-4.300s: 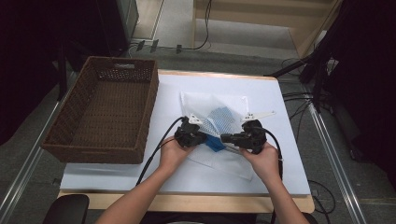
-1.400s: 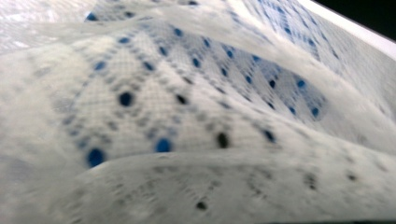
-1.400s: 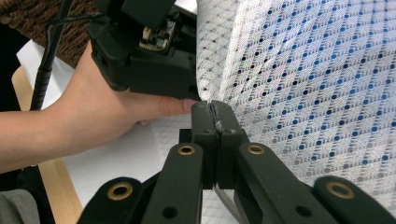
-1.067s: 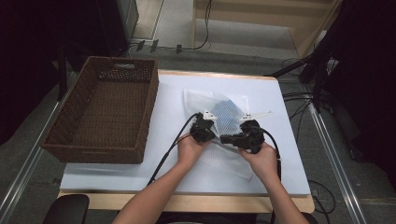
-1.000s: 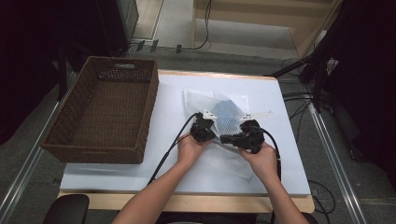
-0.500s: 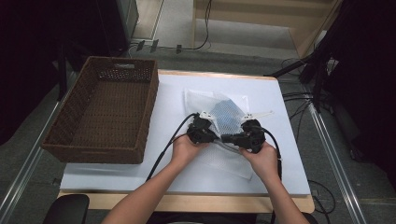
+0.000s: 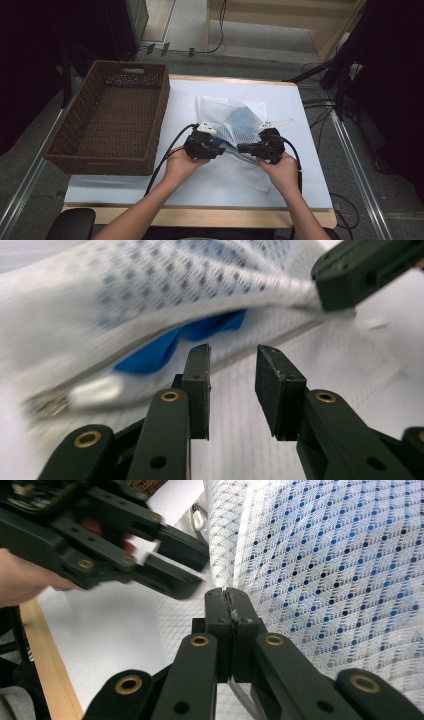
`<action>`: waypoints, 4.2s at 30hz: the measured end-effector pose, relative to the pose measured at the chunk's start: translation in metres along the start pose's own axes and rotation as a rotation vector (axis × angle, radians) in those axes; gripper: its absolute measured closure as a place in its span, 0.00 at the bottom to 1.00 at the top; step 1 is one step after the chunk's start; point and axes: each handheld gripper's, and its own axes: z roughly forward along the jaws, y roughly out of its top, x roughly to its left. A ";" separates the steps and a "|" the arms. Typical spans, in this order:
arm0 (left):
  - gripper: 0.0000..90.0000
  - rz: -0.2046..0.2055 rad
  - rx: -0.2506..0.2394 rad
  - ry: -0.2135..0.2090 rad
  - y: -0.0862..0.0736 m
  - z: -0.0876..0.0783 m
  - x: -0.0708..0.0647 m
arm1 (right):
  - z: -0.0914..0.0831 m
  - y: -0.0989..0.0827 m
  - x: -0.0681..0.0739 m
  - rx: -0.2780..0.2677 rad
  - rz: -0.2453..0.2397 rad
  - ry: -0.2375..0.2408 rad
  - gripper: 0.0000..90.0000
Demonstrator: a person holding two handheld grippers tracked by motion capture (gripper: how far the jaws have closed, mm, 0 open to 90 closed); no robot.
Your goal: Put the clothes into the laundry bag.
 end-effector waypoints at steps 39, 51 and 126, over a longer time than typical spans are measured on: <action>0.99 -0.161 0.078 -0.019 -0.043 -0.016 0.025 | -0.009 -0.002 0.001 -0.013 0.002 0.010 1.00; 0.99 -0.145 0.098 -0.104 -0.070 -0.054 -0.011 | -0.012 -0.006 0.005 -0.002 -0.014 -0.014 1.00; 0.41 -0.100 -0.033 -0.078 -0.082 -0.097 -0.002 | 0.033 -0.011 0.056 0.015 -0.265 0.045 0.49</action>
